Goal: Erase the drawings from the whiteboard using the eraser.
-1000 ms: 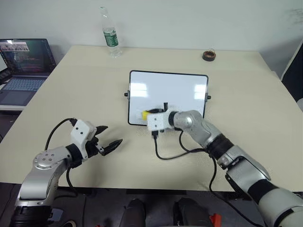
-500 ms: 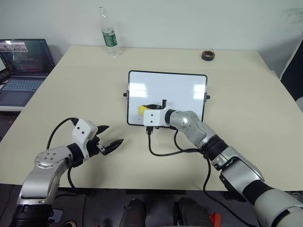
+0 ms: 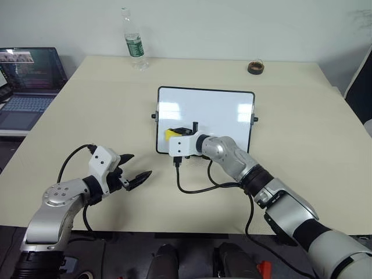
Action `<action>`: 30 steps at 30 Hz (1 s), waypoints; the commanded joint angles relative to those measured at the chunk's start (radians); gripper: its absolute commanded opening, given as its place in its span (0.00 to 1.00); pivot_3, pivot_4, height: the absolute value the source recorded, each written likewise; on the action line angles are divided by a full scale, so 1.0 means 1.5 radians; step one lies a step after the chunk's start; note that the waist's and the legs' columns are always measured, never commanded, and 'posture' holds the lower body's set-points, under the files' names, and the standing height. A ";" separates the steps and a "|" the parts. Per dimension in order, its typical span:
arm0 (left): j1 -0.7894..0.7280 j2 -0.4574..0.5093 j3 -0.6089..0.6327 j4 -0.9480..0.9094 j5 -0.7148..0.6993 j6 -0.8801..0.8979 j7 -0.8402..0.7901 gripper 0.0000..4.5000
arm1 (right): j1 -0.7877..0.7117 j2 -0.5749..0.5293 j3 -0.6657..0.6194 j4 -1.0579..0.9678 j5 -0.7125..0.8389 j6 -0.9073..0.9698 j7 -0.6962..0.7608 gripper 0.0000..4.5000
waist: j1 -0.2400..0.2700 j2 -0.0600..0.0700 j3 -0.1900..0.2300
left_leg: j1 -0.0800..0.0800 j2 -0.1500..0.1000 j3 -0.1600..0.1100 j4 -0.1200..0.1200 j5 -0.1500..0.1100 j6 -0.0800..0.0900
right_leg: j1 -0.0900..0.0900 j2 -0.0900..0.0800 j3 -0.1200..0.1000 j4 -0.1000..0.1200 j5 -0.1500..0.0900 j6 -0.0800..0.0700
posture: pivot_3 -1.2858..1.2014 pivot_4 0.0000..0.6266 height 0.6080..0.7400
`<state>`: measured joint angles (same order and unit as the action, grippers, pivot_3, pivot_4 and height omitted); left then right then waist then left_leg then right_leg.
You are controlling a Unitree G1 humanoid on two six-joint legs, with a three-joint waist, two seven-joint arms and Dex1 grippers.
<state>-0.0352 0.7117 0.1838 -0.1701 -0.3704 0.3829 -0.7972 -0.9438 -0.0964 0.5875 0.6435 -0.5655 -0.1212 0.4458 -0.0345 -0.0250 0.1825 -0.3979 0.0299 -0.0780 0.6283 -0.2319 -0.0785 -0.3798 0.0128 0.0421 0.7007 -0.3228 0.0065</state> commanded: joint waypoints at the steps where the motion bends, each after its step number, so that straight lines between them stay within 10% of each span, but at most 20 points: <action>1: -0.008 0.006 0.006 -0.021 0.001 -0.005 0.000 1.00 | 0.026 -0.008 0.022 -0.025 -0.002 0.003 0.056 0.27 | 0.000 0.000 0.000 | 0.000 0.000 0.000 0.000 0.000 0.000 | 0.000 0.000 0.000 0.000 0.000 0.000 | 0.52 0.24 1.00; 19: -0.086 -0.009 -0.031 -0.019 -0.005 -0.004 -0.007 1.00 | 0.015 -0.050 -0.140 -0.019 0.075 0.038 -0.086 0.27 | 0.002 0.000 0.000 | 0.000 0.000 0.000 0.000 0.000 0.000 | 0.001 0.000 0.000 0.000 0.000 0.000 | 0.52 0.24 1.00; 30: -0.233 -0.037 -0.117 -0.048 -0.033 0.036 -0.056 1.00 | 0.288 0.004 -0.418 -0.744 0.435 0.634 0.000 0.27 | 0.004 0.000 0.000 | -0.002 0.000 -0.001 0.000 0.000 0.000 | 0.000 0.000 -0.001 -0.001 0.000 0.000 | 0.52 0.24 1.00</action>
<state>-0.3630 0.6631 0.0288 -0.2104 -0.4008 0.4420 -0.8590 -0.5193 -0.1025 0.0108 -0.3633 0.0307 0.7349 0.4691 -0.0284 -0.0243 0.1829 -0.4008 0.0293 -0.0801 0.6281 -0.2319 -0.0785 -0.3796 0.0127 0.0402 0.6989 -0.3231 0.0072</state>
